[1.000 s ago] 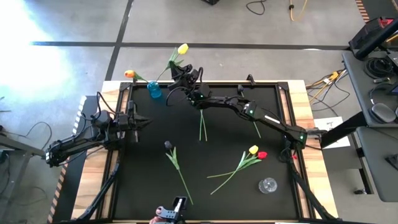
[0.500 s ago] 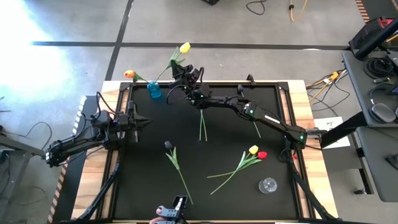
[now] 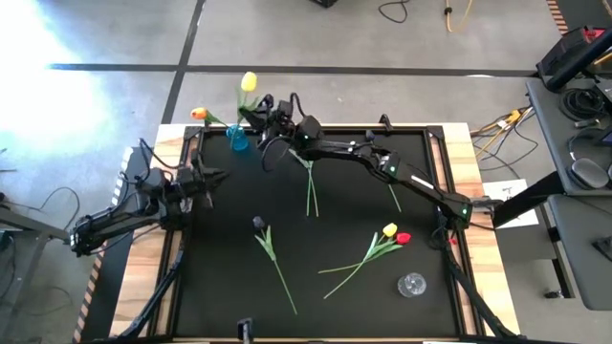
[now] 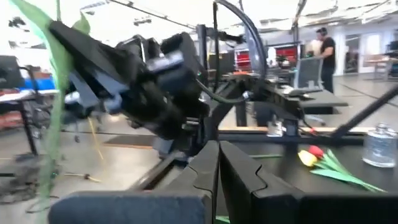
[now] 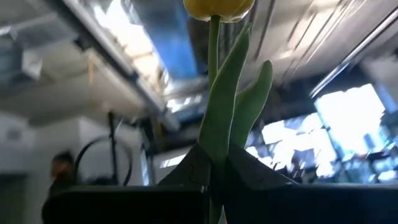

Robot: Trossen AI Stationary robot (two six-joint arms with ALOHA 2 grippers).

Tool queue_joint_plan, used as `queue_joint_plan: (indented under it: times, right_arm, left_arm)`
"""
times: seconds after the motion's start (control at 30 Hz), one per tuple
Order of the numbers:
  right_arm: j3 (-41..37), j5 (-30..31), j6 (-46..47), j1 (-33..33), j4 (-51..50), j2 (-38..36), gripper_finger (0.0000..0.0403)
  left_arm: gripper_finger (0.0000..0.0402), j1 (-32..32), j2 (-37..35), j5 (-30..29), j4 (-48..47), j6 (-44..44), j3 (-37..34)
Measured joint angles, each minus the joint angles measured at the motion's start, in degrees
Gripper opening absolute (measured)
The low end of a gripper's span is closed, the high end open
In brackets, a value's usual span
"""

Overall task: Sort flowers into vase by color
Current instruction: Put the top yellow flower into the blue vase

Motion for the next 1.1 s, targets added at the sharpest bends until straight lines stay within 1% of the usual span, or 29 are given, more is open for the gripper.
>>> queue_joint_plan:
  times: [0.1,0.17,0.23,0.33,0.43,0.5,0.63,0.73,0.8,0.87,0.97,1.1]
  right_arm:
    - [0.0,-7.1,-0.6,0.0,-9.0,-2.7,0.0009]
    - [0.0,-10.0,-3.3,-0.1,-16.6,-4.7,0.0009]
    - [0.0,-11.2,-7.8,0.2,-24.8,-6.5,0.0009]
    - [0.0,-11.4,-16.2,1.3,-36.9,-9.4,0.0009]
    - [0.0,-11.5,-24.1,3.4,-46.2,-12.2,0.0009]
    - [0.0,-11.4,-27.1,4.5,-50.4,-13.5,0.0009]
    - [0.0,-10.9,-29.0,5.5,-52.3,-14.3,0.0009]
    - [0.0,-10.9,-29.1,6.1,-52.3,-14.7,0.0009]
    - [0.0,-10.9,-29.1,6.2,-52.1,-14.8,0.0009]
    - [0.0,-10.9,-29.1,6.2,-52.1,-14.8,0.0009]
    - [0.0,-10.9,-29.1,6.3,-52.0,-14.8,0.0009]
    - [0.0,-11.0,-28.9,6.3,-51.8,-14.8,0.0009]
  left_arm:
    - [0.0,0.0,0.2,-0.5,-0.3,0.7,2.5]
    - [0.0,0.0,0.8,-1.6,-0.3,0.8,3.6]
    - [0.0003,0.0,1.8,-5.3,-0.6,1.0,3.8]
    - [0.0024,0.0,4.1,-11.0,-0.5,1.5,3.7]
    - [0.0058,0.0,6.6,-10.9,1.5,1.5,3.8]
    - [0.0085,0.0,8.2,-10.9,2.9,1.5,4.2]
    - [0.0132,0.0,10.7,-10.4,5.6,2.4,4.3]
    - [0.0148,0.0,12.1,-7.4,7.6,2.4,4.3]
    - [0.0148,0.0,12.8,-6.7,9.2,2.5,4.3]
    - [0.0139,0.0,13.3,-6.6,10.0,3.0,4.4]
    - [0.0111,0.0,13.3,-6.6,11.0,3.8,4.3]
    - [0.006,0.0,13.0,-6.5,12.4,3.9,4.3]
